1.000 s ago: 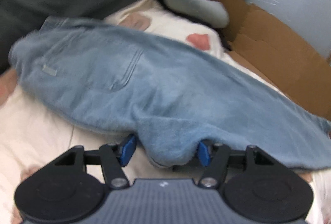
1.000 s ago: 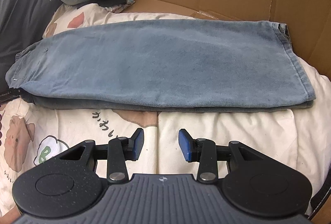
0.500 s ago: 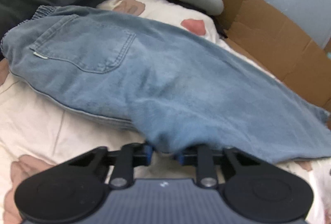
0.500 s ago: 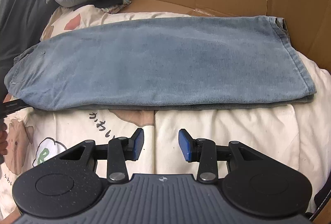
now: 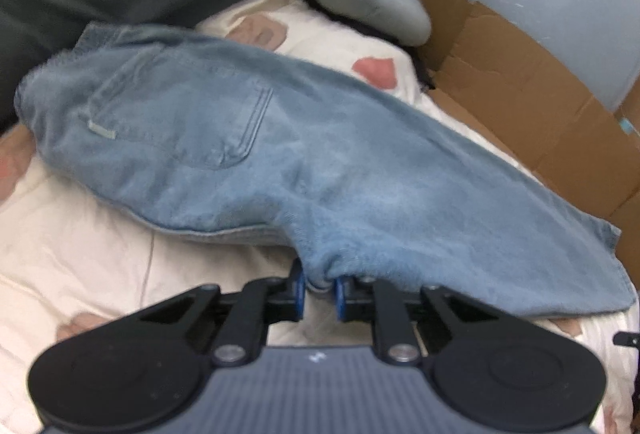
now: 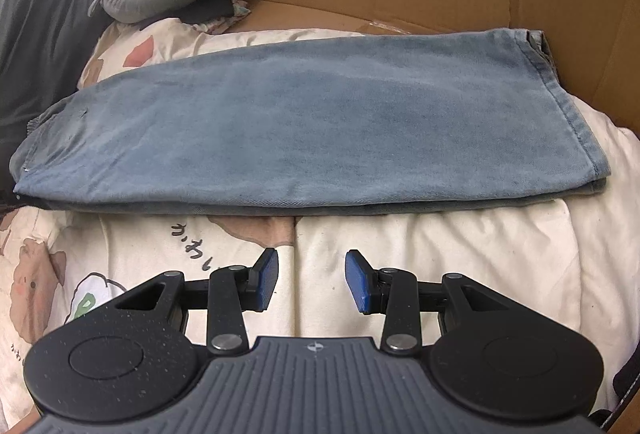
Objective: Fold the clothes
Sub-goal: 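Close the left tool on the jeans edge below the back pocket, then grasp the jeans leg hem by the box with the right tool while the left tool holds the edge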
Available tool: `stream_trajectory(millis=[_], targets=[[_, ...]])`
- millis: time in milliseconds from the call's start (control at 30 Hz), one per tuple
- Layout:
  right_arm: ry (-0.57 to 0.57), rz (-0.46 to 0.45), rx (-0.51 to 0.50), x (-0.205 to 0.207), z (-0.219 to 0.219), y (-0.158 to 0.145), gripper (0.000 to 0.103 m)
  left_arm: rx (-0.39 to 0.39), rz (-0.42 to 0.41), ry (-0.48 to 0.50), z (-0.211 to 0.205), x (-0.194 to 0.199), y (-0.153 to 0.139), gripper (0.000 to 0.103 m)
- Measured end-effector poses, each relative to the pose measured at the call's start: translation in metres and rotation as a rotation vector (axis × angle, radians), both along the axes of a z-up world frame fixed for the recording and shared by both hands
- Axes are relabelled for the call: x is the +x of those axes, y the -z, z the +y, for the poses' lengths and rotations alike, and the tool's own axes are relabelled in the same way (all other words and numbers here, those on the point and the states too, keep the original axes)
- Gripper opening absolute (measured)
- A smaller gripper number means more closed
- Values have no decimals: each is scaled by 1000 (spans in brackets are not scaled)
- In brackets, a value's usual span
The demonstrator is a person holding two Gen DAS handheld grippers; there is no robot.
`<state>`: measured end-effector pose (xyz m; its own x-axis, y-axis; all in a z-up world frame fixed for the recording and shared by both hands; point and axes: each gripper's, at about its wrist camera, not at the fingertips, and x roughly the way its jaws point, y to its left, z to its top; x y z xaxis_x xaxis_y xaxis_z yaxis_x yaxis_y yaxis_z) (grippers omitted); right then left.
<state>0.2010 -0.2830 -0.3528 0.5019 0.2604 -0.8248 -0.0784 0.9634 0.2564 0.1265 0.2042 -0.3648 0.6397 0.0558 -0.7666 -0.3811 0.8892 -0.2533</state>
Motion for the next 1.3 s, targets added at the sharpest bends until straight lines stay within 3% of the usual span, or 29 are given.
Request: stream_trajectory(millis=[167, 267, 333, 367, 467, 933, 1300], targets=[[30, -3, 13, 2, -5, 3, 44, 3, 23, -26, -1, 5, 25, 38], [76, -18, 29, 3, -13, 3, 44, -31, 19, -48, 6, 3, 32, 43], [120, -29, 47, 3, -22, 3, 44, -34, 22, -26, 5, 4, 31, 35], [150, -34, 56, 3, -27, 3, 44, -34, 24, -11, 5, 5, 30, 22], [243, -41, 100, 2, -47, 7, 44, -21, 37, 19, 4, 5, 26, 17], [604, -72, 254, 1, -126, 41, 51, 48, 99, 134, 10, 8, -14, 13], [770, -117, 404, 10, -153, 77, 49, 115, 177, 197, 13, 19, -40, 13]])
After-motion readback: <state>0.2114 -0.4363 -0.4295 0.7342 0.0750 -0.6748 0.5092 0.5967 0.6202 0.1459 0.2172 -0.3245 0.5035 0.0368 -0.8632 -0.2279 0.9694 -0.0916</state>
